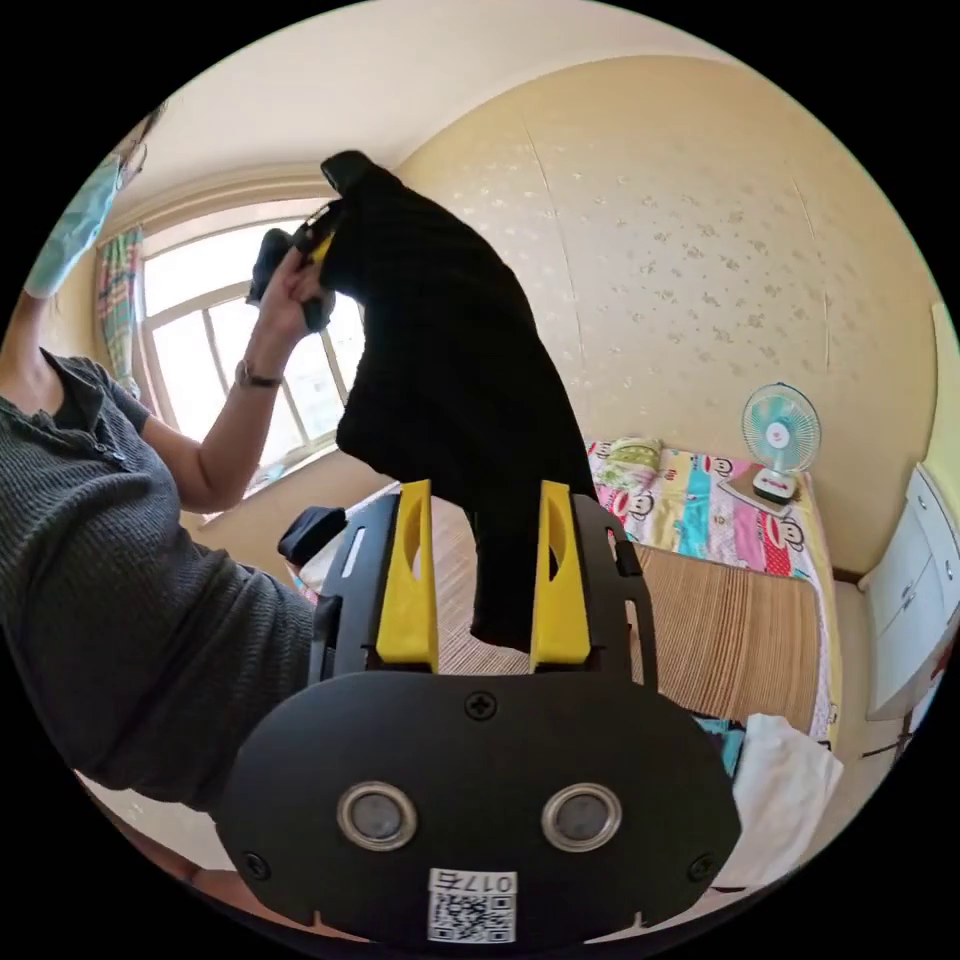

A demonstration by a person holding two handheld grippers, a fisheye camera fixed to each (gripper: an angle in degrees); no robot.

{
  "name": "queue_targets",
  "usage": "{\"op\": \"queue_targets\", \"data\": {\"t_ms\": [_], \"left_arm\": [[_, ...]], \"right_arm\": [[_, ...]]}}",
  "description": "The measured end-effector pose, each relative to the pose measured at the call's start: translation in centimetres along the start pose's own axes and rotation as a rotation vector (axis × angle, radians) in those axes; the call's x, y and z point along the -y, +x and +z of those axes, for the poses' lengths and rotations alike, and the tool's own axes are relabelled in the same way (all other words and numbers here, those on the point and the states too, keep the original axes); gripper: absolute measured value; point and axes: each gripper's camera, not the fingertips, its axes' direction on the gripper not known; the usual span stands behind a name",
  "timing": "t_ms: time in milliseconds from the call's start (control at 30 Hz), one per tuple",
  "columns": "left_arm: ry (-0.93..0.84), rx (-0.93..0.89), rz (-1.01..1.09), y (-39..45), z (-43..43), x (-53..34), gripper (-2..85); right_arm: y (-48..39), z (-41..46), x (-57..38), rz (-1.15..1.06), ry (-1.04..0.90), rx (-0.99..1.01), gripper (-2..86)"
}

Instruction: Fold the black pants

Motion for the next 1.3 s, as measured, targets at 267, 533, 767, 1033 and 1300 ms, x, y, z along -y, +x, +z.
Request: {"op": "queue_targets", "data": {"t_ms": [267, 533, 767, 1033, 1300], "left_arm": [[0.102, 0.042, 0.011, 6.2, -3.1, 9.0, 3.9], [0.175, 0.095, -0.038, 6.4, -10.0, 15.7, 3.9], [0.176, 0.110, -0.046, 2.7, -20.8, 22.3, 4.2], [0.233, -0.196, 0.004, 1.4, -30.8, 25.6, 4.2], [0.273, 0.057, 0.082, -1.5, -31.9, 31.7, 4.6]], "right_arm": [[-13.7, 7.9, 0.6, -0.250, 0.082, -0.333, 21.4], [-22.3, 8.5, 6.5, -0.449, 0.433, -0.564, 5.2], [-15.6, 1.3, 14.4, -0.259, 0.588, 0.070, 4.3], [-16.1, 0.3, 20.2, -0.259, 0.531, 0.301, 4.2], [-11.7, 7.4, 21.6, -0.103, 0.400, 0.188, 3.8]]}}
